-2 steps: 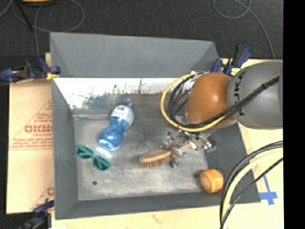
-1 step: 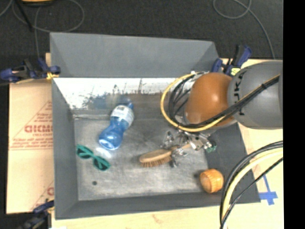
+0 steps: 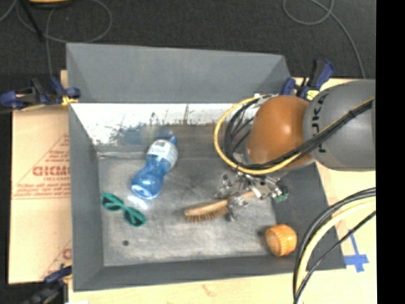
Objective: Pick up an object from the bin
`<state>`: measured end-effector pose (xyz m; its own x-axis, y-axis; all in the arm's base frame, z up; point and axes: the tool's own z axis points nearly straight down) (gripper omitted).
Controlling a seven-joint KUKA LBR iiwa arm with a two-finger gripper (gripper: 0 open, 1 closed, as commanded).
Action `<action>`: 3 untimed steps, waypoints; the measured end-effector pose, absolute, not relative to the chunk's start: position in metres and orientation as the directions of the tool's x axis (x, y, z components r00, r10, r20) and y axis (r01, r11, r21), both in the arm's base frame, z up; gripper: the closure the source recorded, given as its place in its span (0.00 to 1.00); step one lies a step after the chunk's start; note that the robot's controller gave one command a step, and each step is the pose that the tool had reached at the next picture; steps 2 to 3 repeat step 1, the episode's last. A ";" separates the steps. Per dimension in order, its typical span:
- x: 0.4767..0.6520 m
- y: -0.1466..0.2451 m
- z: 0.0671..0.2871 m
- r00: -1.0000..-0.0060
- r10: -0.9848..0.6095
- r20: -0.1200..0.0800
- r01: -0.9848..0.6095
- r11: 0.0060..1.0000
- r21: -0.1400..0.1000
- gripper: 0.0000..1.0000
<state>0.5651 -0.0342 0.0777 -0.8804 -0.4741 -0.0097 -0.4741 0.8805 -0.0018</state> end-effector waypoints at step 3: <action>0.565 -0.035 0.087 -0.880 -0.474 -0.005 -0.474 0.881 -0.002 1.00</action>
Offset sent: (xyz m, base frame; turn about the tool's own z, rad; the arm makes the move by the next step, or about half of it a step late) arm 0.0000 0.0002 0.0445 0.0000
